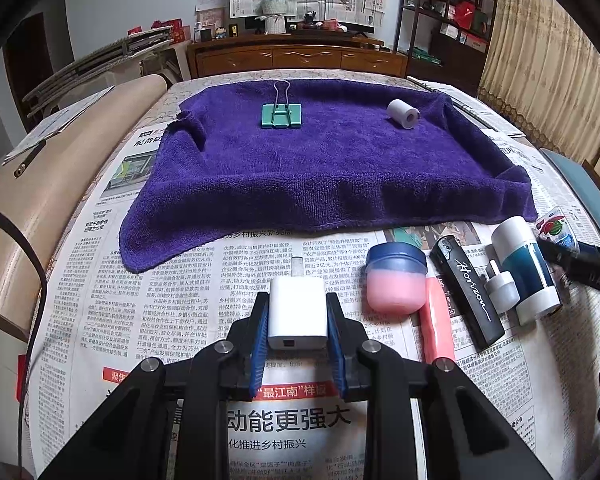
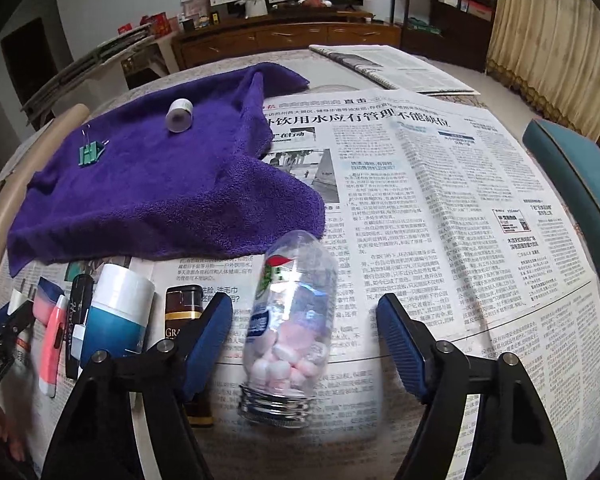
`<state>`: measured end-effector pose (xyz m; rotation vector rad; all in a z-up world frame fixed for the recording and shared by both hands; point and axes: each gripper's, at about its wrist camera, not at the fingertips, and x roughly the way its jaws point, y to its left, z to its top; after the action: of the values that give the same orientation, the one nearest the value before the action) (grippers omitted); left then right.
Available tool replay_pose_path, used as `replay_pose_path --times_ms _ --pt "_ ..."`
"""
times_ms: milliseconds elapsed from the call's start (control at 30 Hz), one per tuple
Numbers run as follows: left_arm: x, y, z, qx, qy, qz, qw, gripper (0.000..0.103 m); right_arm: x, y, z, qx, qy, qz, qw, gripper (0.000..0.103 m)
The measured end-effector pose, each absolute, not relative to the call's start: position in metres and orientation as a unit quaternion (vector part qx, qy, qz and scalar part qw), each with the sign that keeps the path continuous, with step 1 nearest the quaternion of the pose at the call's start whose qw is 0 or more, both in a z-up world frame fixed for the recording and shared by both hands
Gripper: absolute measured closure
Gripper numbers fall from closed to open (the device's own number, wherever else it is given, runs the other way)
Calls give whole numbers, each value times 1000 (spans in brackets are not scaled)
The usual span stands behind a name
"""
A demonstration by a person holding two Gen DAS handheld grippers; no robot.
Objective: Organize rigid objects
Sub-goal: 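Grasp the white charger plug with the left tool while the right tool grasps the clear pill bottle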
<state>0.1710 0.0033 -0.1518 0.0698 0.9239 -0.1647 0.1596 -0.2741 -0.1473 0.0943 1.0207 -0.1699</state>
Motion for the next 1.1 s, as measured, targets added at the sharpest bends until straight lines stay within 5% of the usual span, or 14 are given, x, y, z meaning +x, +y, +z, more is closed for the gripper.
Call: replay_pose_path --times_ms 300,367,1100 --pt "170 6 -151 32 448 -78 890 78 153 -256 -146 26 477 -79 875 48" --pt "171 6 -151 31 449 -78 890 78 153 -257 -145 25 473 -78 877 62" --pt "173 21 -151 11 452 -66 889 78 152 -269 -143 38 480 -48 875 62"
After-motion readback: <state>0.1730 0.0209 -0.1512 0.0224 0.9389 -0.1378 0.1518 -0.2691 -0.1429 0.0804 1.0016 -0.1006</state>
